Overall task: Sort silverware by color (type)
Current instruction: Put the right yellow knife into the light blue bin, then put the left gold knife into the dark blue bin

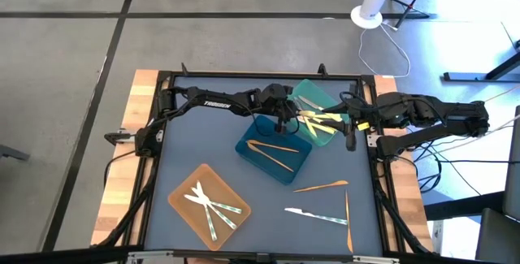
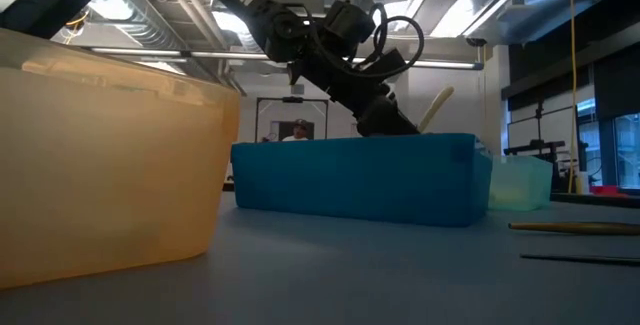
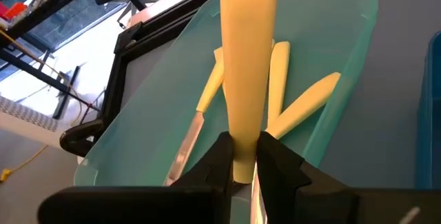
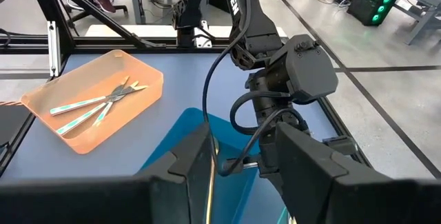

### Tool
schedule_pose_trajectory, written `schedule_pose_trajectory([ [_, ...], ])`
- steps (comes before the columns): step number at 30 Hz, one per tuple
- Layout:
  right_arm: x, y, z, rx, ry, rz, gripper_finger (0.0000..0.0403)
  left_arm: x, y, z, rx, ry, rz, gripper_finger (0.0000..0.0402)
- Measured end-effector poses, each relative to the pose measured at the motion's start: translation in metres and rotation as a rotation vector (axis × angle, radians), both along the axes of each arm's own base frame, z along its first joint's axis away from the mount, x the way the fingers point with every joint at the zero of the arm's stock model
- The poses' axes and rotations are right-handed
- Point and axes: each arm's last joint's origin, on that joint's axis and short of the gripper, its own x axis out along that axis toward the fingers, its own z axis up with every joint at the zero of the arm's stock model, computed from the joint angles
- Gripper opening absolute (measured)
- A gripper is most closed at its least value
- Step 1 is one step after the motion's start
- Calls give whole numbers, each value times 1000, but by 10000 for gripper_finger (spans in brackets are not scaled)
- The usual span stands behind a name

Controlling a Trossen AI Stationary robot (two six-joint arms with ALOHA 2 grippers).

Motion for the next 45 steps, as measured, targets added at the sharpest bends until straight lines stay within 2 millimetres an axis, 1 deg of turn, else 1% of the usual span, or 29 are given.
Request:
schedule_pose_trajectory([
  [7, 0, 0, 0, -1, 2, -1, 150, 0, 0, 0, 0, 0, 1, 74],
  [10, 0, 0, 0, -1, 1, -1, 150, 0, 0, 0, 0, 0, 2, 81],
  [34, 0, 0, 0, -2, 2, -3, 150, 0, 0, 0, -1, 0, 2, 84],
  [37, 0, 1, -1, 7, 9, 17, 150, 0, 0, 0, -1, 0, 2, 84],
  [45, -3, 5, -8, 205, 89, 97, 150, 0, 1, 0, -20, -4, 16, 84],
])
